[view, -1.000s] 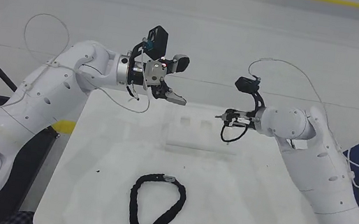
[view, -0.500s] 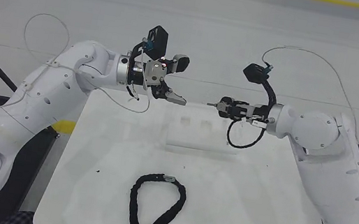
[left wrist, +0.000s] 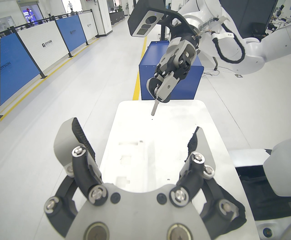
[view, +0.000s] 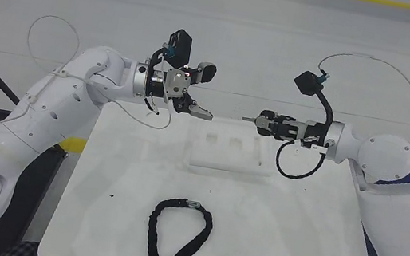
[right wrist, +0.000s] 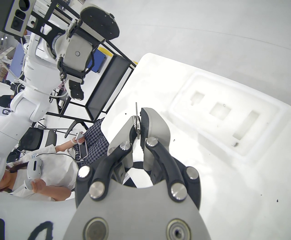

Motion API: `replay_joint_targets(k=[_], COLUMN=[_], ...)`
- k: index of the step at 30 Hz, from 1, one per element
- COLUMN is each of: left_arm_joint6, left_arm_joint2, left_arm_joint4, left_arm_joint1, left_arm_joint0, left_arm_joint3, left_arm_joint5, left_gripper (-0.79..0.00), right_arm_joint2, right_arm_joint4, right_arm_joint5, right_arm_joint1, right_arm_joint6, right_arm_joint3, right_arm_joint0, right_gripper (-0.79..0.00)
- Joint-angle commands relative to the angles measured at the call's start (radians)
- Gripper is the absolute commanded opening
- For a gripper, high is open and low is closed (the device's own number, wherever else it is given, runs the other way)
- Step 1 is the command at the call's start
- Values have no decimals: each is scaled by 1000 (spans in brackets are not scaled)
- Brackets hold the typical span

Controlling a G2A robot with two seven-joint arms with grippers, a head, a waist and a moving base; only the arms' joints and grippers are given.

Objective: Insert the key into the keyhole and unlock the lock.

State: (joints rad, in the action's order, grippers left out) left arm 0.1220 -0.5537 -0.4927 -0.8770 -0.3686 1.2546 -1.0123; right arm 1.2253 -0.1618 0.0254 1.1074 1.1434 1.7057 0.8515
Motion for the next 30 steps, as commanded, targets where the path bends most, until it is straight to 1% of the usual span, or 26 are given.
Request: replay_joint_targets(k=[1,12,14,17,20,22,27,30], left_arm_joint6=[0,0,3,15,14,3,-16,-20], left_arm_joint2=[0,0,-13,-30,-43,-51,-74,-86], left_arm_joint4=[0,0,-26,-67,-97,-107,-150,-200], left_arm_joint1=[0,0,1,7,20,33,77,102], left_arm_joint0=[0,0,-6,-27,-75,-120,-237,-294], left_arm_joint3=[0,0,33,71,118,161,287,333], left_arm_joint5=[0,0,15,0,0,0,0,0], left_gripper=[0,0,0,0,0,0,0,0], right_arm_joint2=[0,0,0,0,0,0,0,0], right_arm_joint4=[-1,-1,-1,-1,-1,-1,-1,-1], right_arm_joint5=[0,0,0,0,0,0,0,0], right_arm_joint1=[0,0,0,0,0,0,0,0], right_arm_joint6=[0,0,0,0,0,0,0,0], right_arm_joint3=[-1,-1,-1,-1,-1,-1,-1,-1], right_arm_joint0=[0,0,0,0,0,0,0,0], right_gripper=[-785,-785,-785,-785,-785,-785,-785,-785])
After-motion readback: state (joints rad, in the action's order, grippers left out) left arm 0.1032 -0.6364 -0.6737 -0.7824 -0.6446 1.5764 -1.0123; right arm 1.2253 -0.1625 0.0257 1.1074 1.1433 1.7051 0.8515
